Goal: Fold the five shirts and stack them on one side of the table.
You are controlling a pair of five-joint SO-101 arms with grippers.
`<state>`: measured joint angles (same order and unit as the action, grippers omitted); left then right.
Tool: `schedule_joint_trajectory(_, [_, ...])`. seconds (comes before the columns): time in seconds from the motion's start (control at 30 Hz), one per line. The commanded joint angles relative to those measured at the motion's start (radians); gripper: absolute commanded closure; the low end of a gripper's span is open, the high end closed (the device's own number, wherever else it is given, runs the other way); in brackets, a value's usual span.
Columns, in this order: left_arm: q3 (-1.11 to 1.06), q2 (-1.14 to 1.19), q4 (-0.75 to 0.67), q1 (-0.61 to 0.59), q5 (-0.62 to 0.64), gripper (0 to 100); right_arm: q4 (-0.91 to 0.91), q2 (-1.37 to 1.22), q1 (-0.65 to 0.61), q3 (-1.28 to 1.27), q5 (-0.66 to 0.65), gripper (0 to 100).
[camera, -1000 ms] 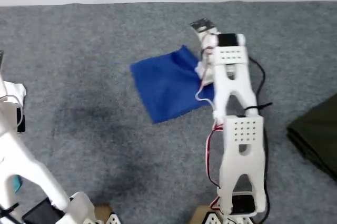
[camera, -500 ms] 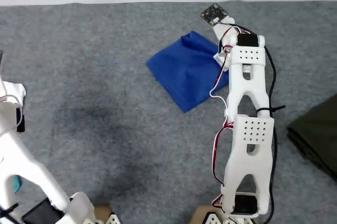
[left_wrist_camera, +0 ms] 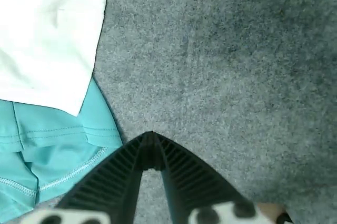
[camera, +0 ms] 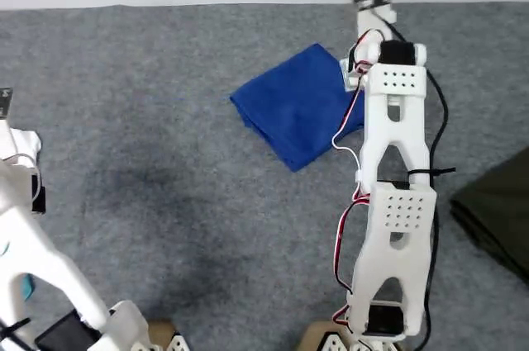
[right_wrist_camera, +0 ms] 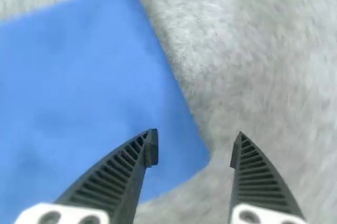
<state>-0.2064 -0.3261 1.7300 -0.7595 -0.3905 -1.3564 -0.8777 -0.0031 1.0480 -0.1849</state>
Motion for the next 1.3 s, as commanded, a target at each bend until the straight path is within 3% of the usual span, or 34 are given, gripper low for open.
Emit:
schedule_joint_trajectory(0.0, [0.005, -0.034, 0.023, -0.002, 0.000, 100, -0.143, 0.117, -0.024, 0.038, 0.216, 76.4])
schedule_joint_trajectory(0.2, [0.005, -0.034, 0.023, -0.002, 0.002, 100, -0.412, 0.134, -0.064, 0.038, 0.493, 76.4])
schedule_joint_trajectory(0.43, [0.002, -0.034, 0.023, -0.002, 0.002, 100, -0.430, 0.130, -0.122, 0.037, 0.715, 76.4])
schedule_joint_trajectory(0.7, [0.002, -0.032, 0.023, 0.002, 0.002, 100, -0.392, -0.001, -0.213, 0.037, 0.787, 76.2])
schedule_joint_trajectory(1.27, [0.002, -0.034, 0.023, 0.000, 0.003, 100, -0.223, -0.113, -0.206, 0.038, 0.784, 76.2])
